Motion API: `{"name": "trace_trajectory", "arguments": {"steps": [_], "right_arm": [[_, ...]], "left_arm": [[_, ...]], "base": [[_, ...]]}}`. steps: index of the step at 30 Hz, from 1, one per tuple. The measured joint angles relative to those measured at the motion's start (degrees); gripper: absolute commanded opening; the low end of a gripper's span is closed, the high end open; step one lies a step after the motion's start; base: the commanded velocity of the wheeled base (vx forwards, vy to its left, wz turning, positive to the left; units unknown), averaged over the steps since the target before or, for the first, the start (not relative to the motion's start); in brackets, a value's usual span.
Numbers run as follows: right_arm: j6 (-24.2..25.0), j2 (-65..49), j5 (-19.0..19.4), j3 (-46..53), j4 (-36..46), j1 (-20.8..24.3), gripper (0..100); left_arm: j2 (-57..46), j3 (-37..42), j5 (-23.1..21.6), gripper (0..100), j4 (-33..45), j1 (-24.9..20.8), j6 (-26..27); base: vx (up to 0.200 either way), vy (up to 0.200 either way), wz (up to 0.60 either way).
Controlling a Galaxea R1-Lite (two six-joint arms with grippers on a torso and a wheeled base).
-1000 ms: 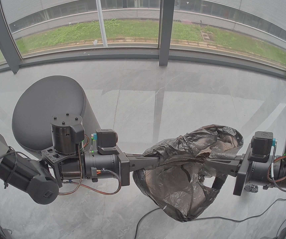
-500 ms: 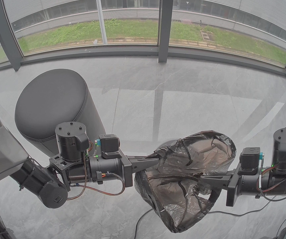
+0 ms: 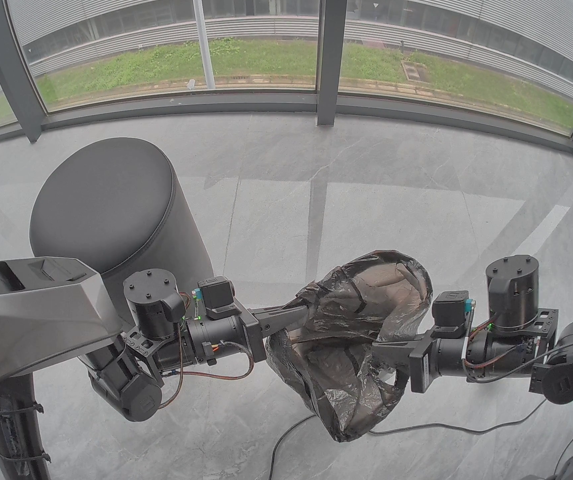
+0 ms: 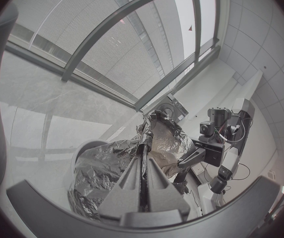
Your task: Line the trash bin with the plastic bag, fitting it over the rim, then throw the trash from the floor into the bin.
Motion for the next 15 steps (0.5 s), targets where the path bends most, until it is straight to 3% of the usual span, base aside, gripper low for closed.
{"name": "trace_trajectory", "arguments": {"steps": [7,15], "right_arm": [[0.6,8.4,0.7,-0.4,-7.6,-0.5,0],[3.5,13.4,0.7,0.1,-8.7,-0.6,0]], "left_arm": [[3.0,0.0,0.8,0,-1.1,1.5,-2.4],[7.1,-5.3,1.0,0,-1.0,1.7,-4.0]], "base": [[0.000,0.000,0.00],[0.000,0.000,0.00]]}}
